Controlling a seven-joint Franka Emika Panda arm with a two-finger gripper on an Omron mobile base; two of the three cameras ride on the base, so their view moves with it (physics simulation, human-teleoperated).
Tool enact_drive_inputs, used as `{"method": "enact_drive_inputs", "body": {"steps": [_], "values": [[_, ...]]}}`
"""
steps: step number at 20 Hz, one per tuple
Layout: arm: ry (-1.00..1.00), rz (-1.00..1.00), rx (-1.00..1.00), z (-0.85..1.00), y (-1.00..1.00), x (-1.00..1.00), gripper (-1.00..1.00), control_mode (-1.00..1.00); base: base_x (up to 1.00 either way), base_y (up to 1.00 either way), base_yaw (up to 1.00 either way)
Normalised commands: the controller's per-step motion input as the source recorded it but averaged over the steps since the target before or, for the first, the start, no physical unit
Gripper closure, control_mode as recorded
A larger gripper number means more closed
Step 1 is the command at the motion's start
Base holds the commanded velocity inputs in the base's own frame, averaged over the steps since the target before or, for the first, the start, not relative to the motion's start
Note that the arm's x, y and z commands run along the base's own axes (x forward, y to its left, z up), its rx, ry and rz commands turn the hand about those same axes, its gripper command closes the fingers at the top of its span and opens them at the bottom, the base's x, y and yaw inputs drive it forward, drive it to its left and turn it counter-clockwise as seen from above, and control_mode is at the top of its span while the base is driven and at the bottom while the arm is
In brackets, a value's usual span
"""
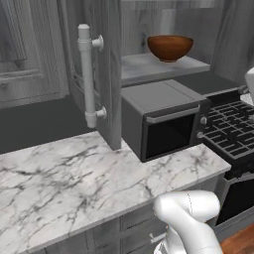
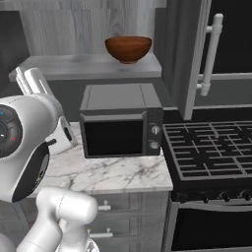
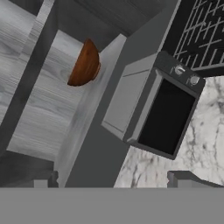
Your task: Move the bowls from the cabinet to the plates on the dining table.
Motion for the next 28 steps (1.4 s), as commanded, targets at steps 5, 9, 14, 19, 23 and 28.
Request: {"method": "enact_drive_inputs", "body": {"steps": [5, 9, 14, 19, 23, 28], "values": [[0.00, 0.00, 0.00, 0.00, 0.00, 0.00, -1.00, 1.00, 0.00, 0.00, -0.25], [0.00, 0.00, 0.00, 0.00, 0.00, 0.00, -1.00, 1.00, 0.00, 0.00, -0.25], [0.00, 0.00, 0.00, 0.00, 0.00, 0.00, -1.00, 1.00, 0.15, -0.02, -0.18], [0.00, 0.00, 0.00, 0.00, 0.00, 0.00, -1.00, 1.00, 0.10, -0.43, -0.04], [0.00, 0.00, 0.00, 0.00, 0.00, 0.00, -1.00, 1.00, 0.00, -0.55, -0.05], [0.00, 0.00, 0.00, 0.00, 0.00, 0.00, -1.00, 1.00, 0.27, -0.15, -0.04]]}}
